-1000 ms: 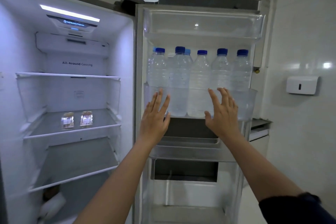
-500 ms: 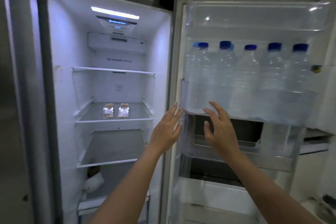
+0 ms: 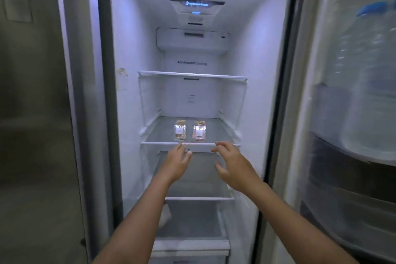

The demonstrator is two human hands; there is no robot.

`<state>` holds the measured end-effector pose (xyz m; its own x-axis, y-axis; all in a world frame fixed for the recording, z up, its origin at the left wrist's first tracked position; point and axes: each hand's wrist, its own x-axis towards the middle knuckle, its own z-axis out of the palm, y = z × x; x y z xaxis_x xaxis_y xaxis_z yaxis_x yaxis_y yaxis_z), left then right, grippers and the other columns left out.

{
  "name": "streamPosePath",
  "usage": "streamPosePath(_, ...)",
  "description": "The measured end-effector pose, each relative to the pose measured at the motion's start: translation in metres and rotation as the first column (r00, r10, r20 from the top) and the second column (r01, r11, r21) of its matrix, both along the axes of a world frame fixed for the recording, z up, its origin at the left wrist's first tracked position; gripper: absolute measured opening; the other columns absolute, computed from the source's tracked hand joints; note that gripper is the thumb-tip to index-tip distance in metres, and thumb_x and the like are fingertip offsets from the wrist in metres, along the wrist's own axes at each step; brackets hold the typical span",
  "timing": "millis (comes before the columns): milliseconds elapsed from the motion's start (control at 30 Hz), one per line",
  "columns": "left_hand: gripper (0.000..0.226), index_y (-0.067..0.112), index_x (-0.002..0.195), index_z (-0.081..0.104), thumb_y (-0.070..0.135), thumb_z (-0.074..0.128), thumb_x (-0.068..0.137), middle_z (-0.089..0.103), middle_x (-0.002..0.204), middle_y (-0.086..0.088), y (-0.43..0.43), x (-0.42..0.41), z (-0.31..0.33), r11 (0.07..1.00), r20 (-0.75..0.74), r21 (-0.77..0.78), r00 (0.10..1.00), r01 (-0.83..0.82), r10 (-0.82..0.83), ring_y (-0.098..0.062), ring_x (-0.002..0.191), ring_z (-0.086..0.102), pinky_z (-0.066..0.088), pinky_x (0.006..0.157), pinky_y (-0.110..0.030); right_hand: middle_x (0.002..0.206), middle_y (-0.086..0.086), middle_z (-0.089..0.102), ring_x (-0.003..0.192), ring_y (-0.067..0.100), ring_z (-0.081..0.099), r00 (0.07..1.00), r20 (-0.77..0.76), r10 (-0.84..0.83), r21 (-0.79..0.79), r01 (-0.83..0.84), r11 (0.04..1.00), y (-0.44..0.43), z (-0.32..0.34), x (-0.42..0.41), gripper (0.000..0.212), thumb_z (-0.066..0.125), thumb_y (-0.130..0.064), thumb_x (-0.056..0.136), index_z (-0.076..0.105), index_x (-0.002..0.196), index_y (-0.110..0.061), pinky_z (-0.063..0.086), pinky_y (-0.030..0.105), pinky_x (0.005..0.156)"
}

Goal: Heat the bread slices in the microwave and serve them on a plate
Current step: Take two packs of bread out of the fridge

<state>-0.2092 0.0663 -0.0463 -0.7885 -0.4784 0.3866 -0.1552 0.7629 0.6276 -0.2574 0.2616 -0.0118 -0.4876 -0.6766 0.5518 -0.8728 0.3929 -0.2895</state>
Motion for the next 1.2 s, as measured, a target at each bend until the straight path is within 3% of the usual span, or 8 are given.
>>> streamPosePath(133,0.050,0.003,0.142,0.034,0.027,0.041,0.099,0.026,0.154,-0.012,-0.076,-0.035,-0.011,0.992,0.037,0.099,0.996,-0.085,0.081,-0.022,0.143,0.022,0.016,0.116,-0.030,0.129,0.000,0.047,0.116,0.019,0.049,0.979,0.194,-0.059,0.045,0.052,0.998,-0.069,-0.015,-0.071,0.031,0.051,-0.019,0.090,0.053,0.120,-0.016,0.042,0.032,0.095)
streamPosePath(267,0.050,0.004,0.141,0.035,0.028,0.043,0.098,0.032,0.150,-0.014,-0.134,-0.073,-0.007,0.982,0.053,0.132,0.991,-0.132,0.126,-0.026,0.139,0.030,0.024,0.113,-0.032,0.133,0.008,0.046,0.121,0.024,0.047,0.903,0.398,-0.160,-0.033,0.188,0.982,-0.128,-0.027,-0.133,0.036,0.052,-0.014,0.089,0.050,0.125,-0.009,0.036,0.025,0.093)
streamPosePath(533,0.055,0.007,0.143,0.031,0.035,0.042,0.097,0.034,0.149,-0.013,-0.189,-0.140,-0.011,0.957,0.068,0.262,0.992,-0.122,0.108,-0.027,0.137,0.034,0.028,0.112,-0.037,0.147,0.018,0.028,0.136,0.032,0.030,0.766,0.602,-0.224,-0.099,0.350,0.931,-0.207,-0.042,-0.207,0.062,0.056,-0.025,0.090,0.028,0.142,-0.004,0.026,0.036,0.110)
streamPosePath(767,0.071,0.008,0.147,0.022,0.046,0.048,0.092,0.031,0.151,-0.013,-0.205,-0.178,-0.011,0.942,0.139,0.318,0.988,-0.103,0.061,-0.029,0.138,0.033,0.030,0.112,-0.040,0.134,0.017,0.048,0.123,0.035,0.046,0.634,0.727,-0.266,0.025,0.362,0.932,-0.243,-0.031,-0.243,0.061,0.057,-0.036,0.085,0.036,0.133,-0.004,0.040,0.036,0.095)
streamPosePath(867,0.054,0.014,0.137,0.040,0.042,0.049,0.092,0.052,0.137,-0.008,-0.204,-0.185,-0.012,0.948,0.110,0.316,0.994,-0.041,0.006,-0.025,0.122,0.051,0.040,0.101,-0.035,0.126,0.015,0.054,0.116,0.034,0.051,0.630,0.736,-0.249,0.032,0.335,0.942,-0.247,-0.032,-0.249,0.057,0.061,-0.032,0.081,0.041,0.128,-0.006,0.043,0.037,0.092)
streamPosePath(967,0.048,0.017,0.128,0.048,0.043,0.054,0.088,0.060,0.125,-0.004,-0.200,-0.188,-0.011,0.939,0.079,0.345,0.997,-0.019,-0.009,-0.025,0.114,0.056,0.043,0.100,-0.038,0.129,0.015,0.052,0.118,0.032,0.050,0.640,0.721,-0.264,0.036,0.346,0.938,-0.249,-0.035,-0.251,0.063,0.067,-0.033,0.077,0.041,0.129,-0.008,0.044,0.038,0.094)
streamPosePath(1100,0.042,0.009,0.124,0.049,0.019,0.064,0.085,0.061,0.122,-0.011,-0.190,-0.196,-0.002,0.895,-0.009,0.446,1.000,0.012,-0.009,-0.026,0.109,0.059,0.047,0.095,-0.036,0.130,0.016,0.049,0.124,0.030,0.044,0.663,0.721,-0.203,-0.044,0.335,0.941,-0.250,-0.034,-0.248,0.064,0.071,-0.021,0.076,0.040,0.130,-0.009,0.042,0.038,0.098)
streamPosePath(1200,0.044,0.008,0.123,0.048,0.010,0.066,0.083,0.060,0.115,-0.007,-0.186,-0.197,0.002,0.837,-0.039,0.546,0.999,0.044,-0.027,-0.026,0.102,0.061,0.054,0.082,-0.038,0.129,0.016,0.049,0.121,0.029,0.046,0.632,0.758,-0.162,-0.103,0.361,0.927,-0.244,-0.035,-0.246,0.067,0.075,-0.017,0.072,0.042,0.129,-0.012,0.044,0.037,0.098)
